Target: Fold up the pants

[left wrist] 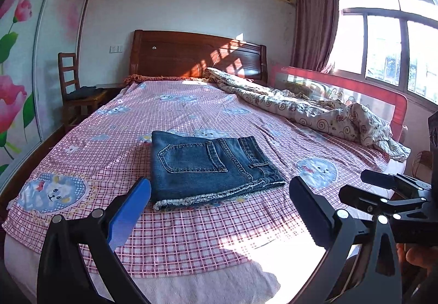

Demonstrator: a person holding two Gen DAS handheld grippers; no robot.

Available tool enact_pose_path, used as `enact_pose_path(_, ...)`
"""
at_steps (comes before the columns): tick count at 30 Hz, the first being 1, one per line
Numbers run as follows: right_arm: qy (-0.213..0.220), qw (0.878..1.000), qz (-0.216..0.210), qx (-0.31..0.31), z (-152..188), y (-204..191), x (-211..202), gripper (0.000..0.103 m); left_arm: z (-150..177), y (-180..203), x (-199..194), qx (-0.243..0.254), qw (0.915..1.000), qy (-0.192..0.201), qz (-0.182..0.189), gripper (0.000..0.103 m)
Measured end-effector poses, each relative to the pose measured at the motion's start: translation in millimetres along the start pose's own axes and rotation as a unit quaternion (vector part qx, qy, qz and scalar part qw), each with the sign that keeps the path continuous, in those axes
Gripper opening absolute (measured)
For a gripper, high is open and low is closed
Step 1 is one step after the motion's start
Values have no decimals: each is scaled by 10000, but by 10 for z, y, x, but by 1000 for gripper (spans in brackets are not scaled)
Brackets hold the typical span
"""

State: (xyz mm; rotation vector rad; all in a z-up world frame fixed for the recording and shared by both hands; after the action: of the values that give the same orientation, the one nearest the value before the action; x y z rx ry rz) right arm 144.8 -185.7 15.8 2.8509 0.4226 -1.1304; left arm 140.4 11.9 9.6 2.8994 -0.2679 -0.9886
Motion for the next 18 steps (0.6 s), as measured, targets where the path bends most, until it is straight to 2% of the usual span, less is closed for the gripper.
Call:
enact_pose_path(5,2,10000,-5,41,-3,20,1,90,24,-49,30,-125,9998,-92,136,101)
enact_pose_path(7,-9,10000,-12,43,-3,20,8,90,32,-53,56,-113,9998,-175,38,101)
enact_pose_path(18,-19,10000,-16,45,6,20,17,90,46,-40,94,-65,9996,-289,31,101)
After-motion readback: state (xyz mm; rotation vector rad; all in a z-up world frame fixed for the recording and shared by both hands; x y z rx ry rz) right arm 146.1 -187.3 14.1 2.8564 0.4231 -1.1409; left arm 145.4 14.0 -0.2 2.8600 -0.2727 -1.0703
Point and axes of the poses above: each gripper's, at about its wrist camera, not at the fingertips, and x roughly the way its jaws point, y to its right, z to its underside, the point moved 4 cm from there along x, roughly the way its jaws point, and after that the axes turned 15 degrees about -y, right-handed, at the moved point
